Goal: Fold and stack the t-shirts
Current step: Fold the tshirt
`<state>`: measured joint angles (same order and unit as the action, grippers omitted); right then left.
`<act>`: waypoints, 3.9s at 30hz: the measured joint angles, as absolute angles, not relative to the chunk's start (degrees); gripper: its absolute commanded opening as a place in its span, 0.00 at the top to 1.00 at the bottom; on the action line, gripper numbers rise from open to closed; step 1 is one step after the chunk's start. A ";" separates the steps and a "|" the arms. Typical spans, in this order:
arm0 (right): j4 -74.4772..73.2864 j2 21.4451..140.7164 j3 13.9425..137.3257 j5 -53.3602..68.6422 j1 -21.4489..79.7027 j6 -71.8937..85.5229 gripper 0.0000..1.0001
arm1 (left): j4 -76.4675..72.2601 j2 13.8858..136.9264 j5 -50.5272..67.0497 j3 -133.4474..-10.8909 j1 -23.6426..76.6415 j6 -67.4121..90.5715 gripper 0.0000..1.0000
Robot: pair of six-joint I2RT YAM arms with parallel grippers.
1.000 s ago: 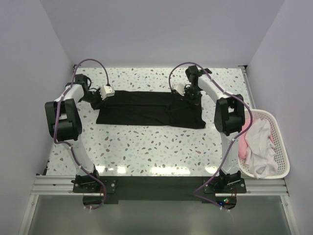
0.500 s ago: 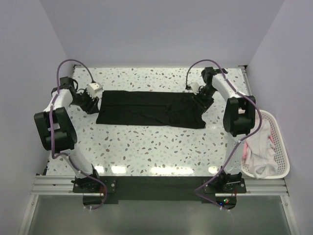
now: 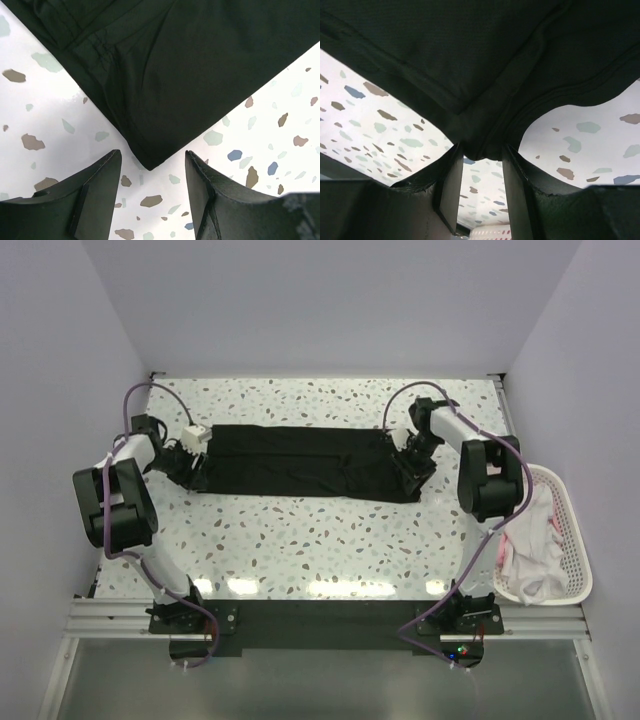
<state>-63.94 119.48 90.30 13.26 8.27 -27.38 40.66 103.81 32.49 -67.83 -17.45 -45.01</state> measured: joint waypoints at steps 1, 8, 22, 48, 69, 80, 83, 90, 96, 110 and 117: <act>-63.42 119.63 90.19 12.95 8.23 -27.16 0.59 | 40.45 103.96 32.14 -67.61 -17.45 -44.42 0.41; -61.52 120.90 89.89 12.45 8.21 -26.41 0.81 | 39.72 106.54 31.66 -67.59 -17.45 -41.95 0.62; -62.37 120.97 89.08 10.81 7.75 -26.85 1.00 | 42.15 104.95 27.59 -65.76 -17.45 -41.71 0.99; -63.86 114.72 88.82 26.63 5.67 -17.39 0.67 | 4.64 95.94 39.81 -61.84 30.79 -1.13 0.44; -60.25 120.70 88.36 26.46 5.06 -12.40 0.61 | -15.84 115.74 33.19 -62.50 37.58 28.36 0.43; -59.57 121.89 88.36 26.55 5.06 -11.31 0.70 | -15.53 115.92 30.81 -63.16 37.58 32.23 0.43; -59.59 122.41 88.36 26.59 5.02 -11.20 0.80 | -15.31 115.72 30.13 -63.13 37.58 32.60 0.43; -59.75 122.52 88.38 26.72 4.86 -11.22 0.99 | -13.96 114.69 27.53 -62.89 37.60 33.43 0.43; -59.88 122.52 88.38 26.81 4.86 -11.38 1.00 | -12.19 113.80 25.69 -62.63 37.74 33.41 0.45; -62.13 122.52 90.52 31.99 4.82 -11.64 1.00 | -11.46 113.82 25.30 -63.53 39.05 33.39 0.69; -64.10 122.52 92.51 32.95 4.82 -12.45 0.93 | -11.51 113.82 25.23 -63.70 39.05 33.19 0.86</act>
<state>-64.10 122.52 92.51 32.95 4.82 -12.45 -11.51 113.82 25.23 -63.70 39.05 33.19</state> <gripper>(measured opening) 0.032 0.165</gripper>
